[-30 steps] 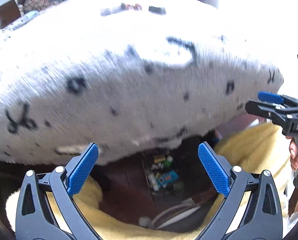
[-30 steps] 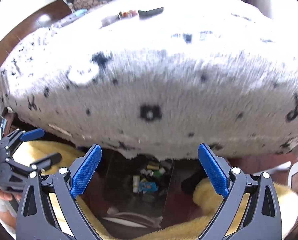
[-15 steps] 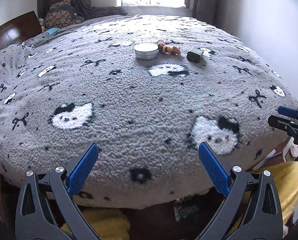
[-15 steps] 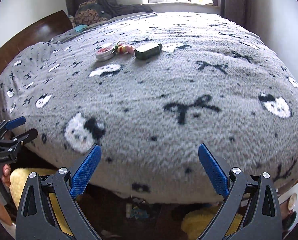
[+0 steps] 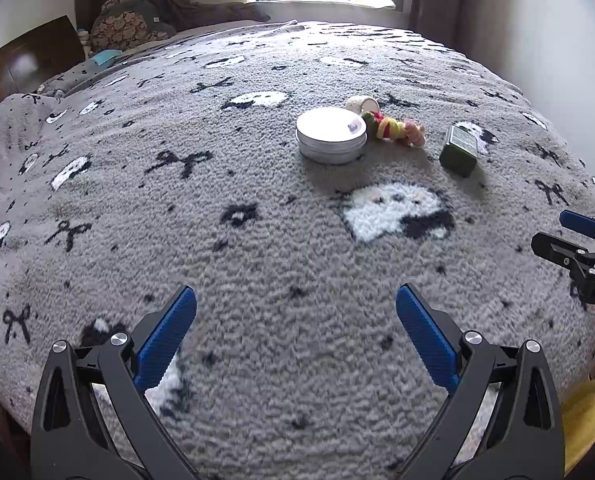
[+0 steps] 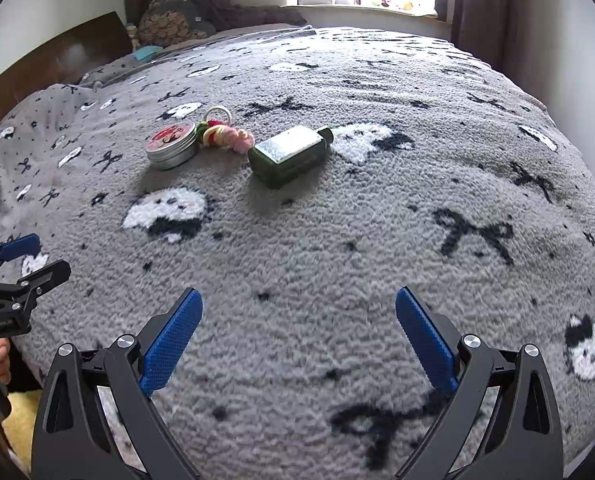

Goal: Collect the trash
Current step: 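Grasp the round picture tin with left tool while right tool grasps the olive bottle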

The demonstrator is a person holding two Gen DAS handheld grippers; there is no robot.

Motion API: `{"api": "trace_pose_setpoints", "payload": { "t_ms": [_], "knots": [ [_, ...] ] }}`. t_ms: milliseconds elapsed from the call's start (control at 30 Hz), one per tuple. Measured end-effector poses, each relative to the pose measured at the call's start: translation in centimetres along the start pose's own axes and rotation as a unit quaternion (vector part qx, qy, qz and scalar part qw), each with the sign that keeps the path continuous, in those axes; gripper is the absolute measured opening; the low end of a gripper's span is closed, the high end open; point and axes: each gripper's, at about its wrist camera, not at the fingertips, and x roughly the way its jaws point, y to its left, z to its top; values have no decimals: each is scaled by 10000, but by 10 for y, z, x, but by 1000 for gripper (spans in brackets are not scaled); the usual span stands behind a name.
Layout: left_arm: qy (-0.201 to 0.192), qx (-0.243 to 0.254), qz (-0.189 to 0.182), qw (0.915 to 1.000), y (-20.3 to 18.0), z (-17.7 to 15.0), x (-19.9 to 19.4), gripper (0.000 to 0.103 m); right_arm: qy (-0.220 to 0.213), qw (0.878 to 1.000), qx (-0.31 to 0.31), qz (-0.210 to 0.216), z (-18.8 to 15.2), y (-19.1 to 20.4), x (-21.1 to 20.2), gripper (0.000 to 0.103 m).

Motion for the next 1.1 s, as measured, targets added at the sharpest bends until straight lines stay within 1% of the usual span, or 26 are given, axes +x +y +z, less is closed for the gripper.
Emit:
{"api": "trace_pose_setpoints", "payload": {
  "t_ms": [200,300,467,600,767,800,833,867,900,933,967,1000,1100],
  "knots": [
    [24,67,74,9999,-7,45,42,95,60,9999,-82,-139,36,3,43,97],
    [100,66,-16,9999,-9,61,63,95,62,9999,-62,-84,52,3,59,97],
    [164,-26,-96,9998,-12,83,95,95,124,9997,-49,-202,72,5,85,97],
    [124,-54,-146,9998,-16,100,112,95,145,9996,-92,-214,84,5,100,97],
    [170,-88,-179,9997,-18,114,130,94,136,9994,-135,-282,98,5,114,96],
    [181,-73,-178,9997,-18,116,132,92,141,9994,-148,-274,99,5,115,95],
    [189,-43,-188,9996,-19,117,134,90,139,9994,-163,-259,101,5,116,91],
    [191,0,-224,9996,-20,118,135,85,124,9994,-192,-247,102,6,116,88],
    [192,43,-249,9995,-22,119,135,78,115,9994,-206,-250,102,6,116,83],
    [194,94,-267,9994,-24,120,135,75,109,9994,-221,-256,103,6,116,78],
    [193,131,-276,9993,-25,120,134,68,109,9994,-243,-242,103,6,116,74],
    [194,146,-260,9994,-27,120,133,67,107,9993,-251,-246,103,7,116,72],
    [208,164,-230,9994,-28,116,129,67,84,9993,-259,-257,101,6,112,72]
  ]
}}
